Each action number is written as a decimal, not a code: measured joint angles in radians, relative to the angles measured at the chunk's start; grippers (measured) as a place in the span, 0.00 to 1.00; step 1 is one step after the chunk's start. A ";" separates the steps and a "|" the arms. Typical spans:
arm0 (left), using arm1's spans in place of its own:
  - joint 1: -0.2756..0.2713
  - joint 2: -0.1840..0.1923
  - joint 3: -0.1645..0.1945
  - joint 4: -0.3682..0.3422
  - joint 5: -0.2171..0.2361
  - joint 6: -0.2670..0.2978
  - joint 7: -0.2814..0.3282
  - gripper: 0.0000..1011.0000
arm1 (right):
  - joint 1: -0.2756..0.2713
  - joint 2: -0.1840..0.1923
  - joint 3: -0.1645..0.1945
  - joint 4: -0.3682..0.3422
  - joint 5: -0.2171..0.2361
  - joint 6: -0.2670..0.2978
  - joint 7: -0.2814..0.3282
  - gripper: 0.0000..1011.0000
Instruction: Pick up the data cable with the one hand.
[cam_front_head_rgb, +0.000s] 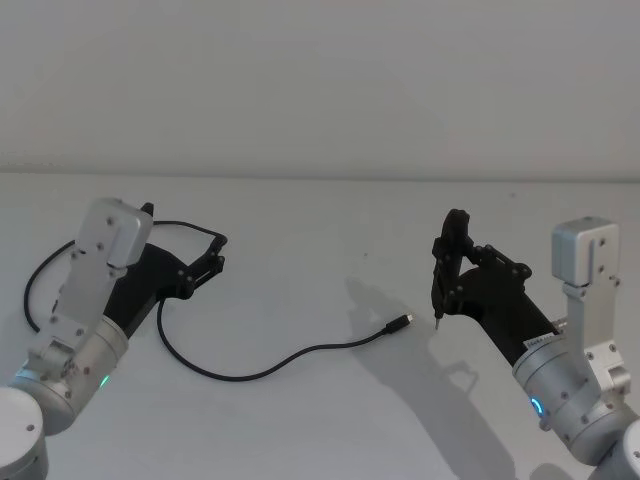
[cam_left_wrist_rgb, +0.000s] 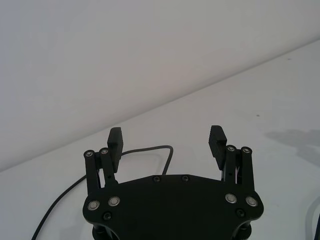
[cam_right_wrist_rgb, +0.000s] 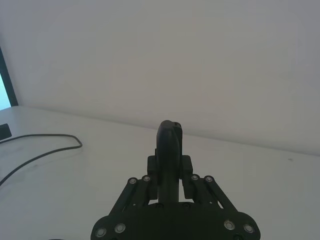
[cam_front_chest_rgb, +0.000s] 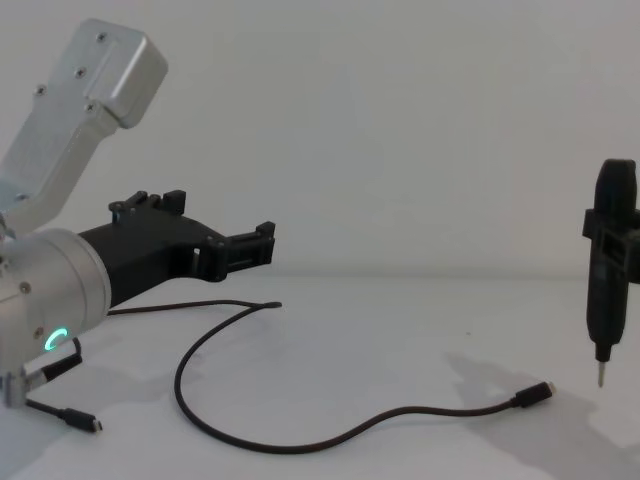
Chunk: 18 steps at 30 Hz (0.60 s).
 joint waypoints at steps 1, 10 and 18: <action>0.000 0.000 0.000 0.000 0.000 0.000 0.000 0.99 | 0.000 0.000 0.000 0.000 0.000 0.000 0.000 0.27; 0.000 0.000 0.000 0.000 0.000 0.000 0.000 0.99 | 0.000 0.000 0.000 0.000 0.000 0.000 0.000 0.27; 0.000 0.000 0.000 0.000 0.000 0.000 0.000 0.99 | 0.000 0.000 0.000 0.000 0.000 0.000 0.000 0.27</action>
